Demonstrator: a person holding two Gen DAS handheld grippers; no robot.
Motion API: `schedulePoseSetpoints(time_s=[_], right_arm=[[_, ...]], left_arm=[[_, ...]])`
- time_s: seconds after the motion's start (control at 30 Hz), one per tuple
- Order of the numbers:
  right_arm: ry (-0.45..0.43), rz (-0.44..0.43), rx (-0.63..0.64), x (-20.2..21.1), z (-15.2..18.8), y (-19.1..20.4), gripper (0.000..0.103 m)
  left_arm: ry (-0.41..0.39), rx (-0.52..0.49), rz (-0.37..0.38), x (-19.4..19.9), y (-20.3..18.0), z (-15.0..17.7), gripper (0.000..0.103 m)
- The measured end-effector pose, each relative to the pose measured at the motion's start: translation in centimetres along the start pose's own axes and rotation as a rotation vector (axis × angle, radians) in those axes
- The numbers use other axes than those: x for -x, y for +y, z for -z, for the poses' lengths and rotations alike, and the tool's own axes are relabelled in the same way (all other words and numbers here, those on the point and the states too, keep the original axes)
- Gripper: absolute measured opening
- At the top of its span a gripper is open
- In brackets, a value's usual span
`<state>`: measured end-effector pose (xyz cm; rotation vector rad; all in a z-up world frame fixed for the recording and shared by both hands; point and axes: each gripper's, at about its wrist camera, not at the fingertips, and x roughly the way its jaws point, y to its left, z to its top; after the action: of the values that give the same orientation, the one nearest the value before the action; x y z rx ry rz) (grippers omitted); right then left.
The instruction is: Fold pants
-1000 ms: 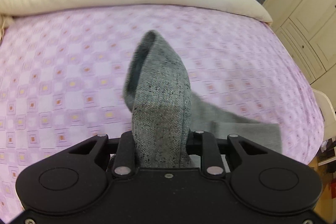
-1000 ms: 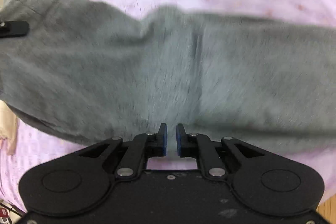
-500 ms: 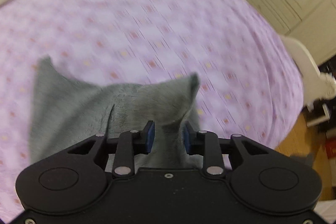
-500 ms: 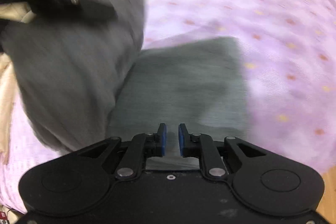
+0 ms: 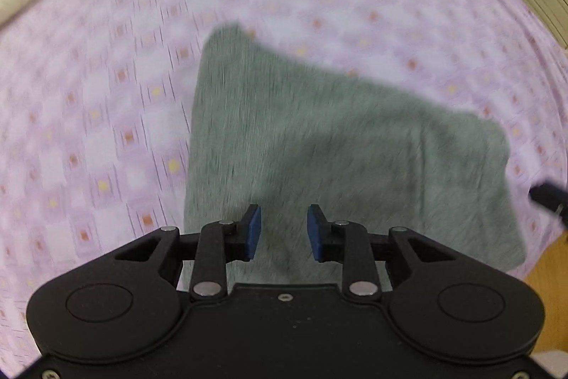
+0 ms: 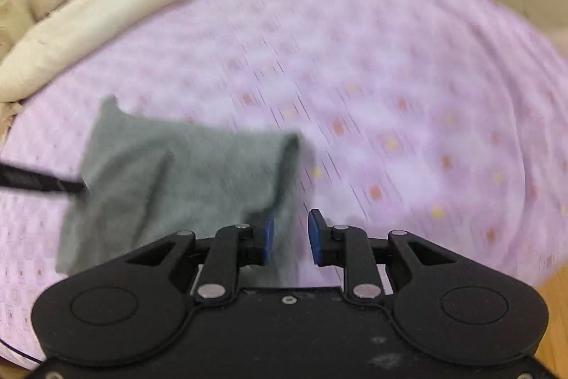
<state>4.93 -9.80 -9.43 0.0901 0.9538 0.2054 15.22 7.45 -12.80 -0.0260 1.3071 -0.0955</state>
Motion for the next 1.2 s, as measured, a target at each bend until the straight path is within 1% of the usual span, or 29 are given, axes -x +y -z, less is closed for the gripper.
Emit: schedulePoseSetpoints(time_s=[0.07, 0.13, 0.17, 0.2, 0.27, 0.3, 0.33, 0.37, 0.4, 0.47, 0.57, 0.63, 0.73, 0.77, 0.83, 0.9, 1.0, 1.03, 1.07, 1.1, 1.2], right_arm=[[-0.026, -0.046, 0.062, 0.6, 0.0, 0.4, 0.026], [0.009, -0.102, 0.116, -0.4, 0.1, 1.7, 0.028], [0.047, -0.119, 0.138, -1.3, 0.4, 2.1, 0.028], [0.095, -0.111, 0.166, -2.4, 1.0, 2.5, 0.028], [0.190, -0.035, 0.213, -4.5, 2.2, 2.7, 0.028], [0.225, -0.007, 0.202, -5.2, 2.7, 2.3, 0.028], [0.227, -0.010, 0.162, -5.4, 2.6, 2.0, 0.028], [0.224, -0.019, 0.116, -5.2, 2.5, 1.6, 0.028], [0.227, -0.019, 0.085, -5.0, 2.3, 1.3, 0.028], [0.198, 0.005, 0.084, -4.0, 1.9, 1.1, 0.028], [0.106, 0.010, 0.093, -2.3, 0.6, 1.6, 0.028], [0.059, -0.015, 0.099, -1.8, -0.7, 2.5, 0.028], [0.045, -0.048, 0.123, -2.6, -2.2, 3.9, 0.028], [0.048, -0.053, 0.136, -3.2, -2.6, 4.4, 0.028], [0.050, -0.061, 0.155, -4.5, -3.1, 5.0, 0.029], [0.066, -0.056, 0.170, -6.0, -3.8, 5.4, 0.029], [0.094, -0.019, 0.182, -8.1, -4.3, 5.4, 0.028], [0.108, -0.014, 0.187, -8.1, -4.6, 5.3, 0.028], [0.118, -0.007, 0.198, -8.4, -4.8, 5.4, 0.027], [0.117, -0.001, 0.217, -8.9, -5.0, 5.6, 0.026], [0.132, 0.018, 0.261, -10.1, -5.4, 6.0, 0.026]], left_arm=[[0.023, -0.033, -0.011, -1.1, -0.2, 0.6, 0.037], [0.042, -0.059, 0.001, -1.8, 0.3, 1.5, 0.037], [0.054, -0.068, 0.003, -2.3, 0.6, 1.9, 0.040], [0.062, -0.073, 0.000, -2.5, 1.0, 2.4, 0.041], [0.074, -0.067, 0.009, -2.3, 2.1, 3.1, 0.041], [0.086, -0.066, 0.013, -2.1, 2.6, 3.5, 0.041], [0.092, -0.074, 0.021, -1.9, 3.0, 3.7, 0.041], [0.079, -0.081, 0.022, -1.7, 2.9, 4.0, 0.038], [0.054, -0.083, 0.019, -0.9, 3.2, 4.1, 0.038], [0.004, -0.067, 0.022, 0.7, 4.1, 3.6, 0.038], [-0.067, -0.057, 0.033, 2.2, 4.4, 1.5, 0.038], [-0.100, -0.076, 0.040, 2.3, 4.0, -0.6, 0.038], [-0.121, -0.101, 0.053, 1.1, 2.9, -3.9, 0.038], [-0.121, -0.110, 0.058, 0.5, 2.6, -4.7, 0.040], [-0.125, -0.126, 0.054, -1.3, 1.8, -6.6, 0.041], [-0.115, -0.135, 0.036, -2.8, 1.6, -8.0, 0.041], [-0.037, -0.130, 0.023, -6.3, 2.1, -10.1, 0.041], [-0.008, -0.135, 0.026, -7.5, 2.3, -10.7, 0.042], [0.003, -0.145, 0.035, -8.1, 2.4, -11.0, 0.043], [0.001, -0.164, 0.041, -8.5, 2.3, -11.3, 0.043], [-0.007, -0.245, 0.024, -8.5, 1.5, -11.5, 0.043]])
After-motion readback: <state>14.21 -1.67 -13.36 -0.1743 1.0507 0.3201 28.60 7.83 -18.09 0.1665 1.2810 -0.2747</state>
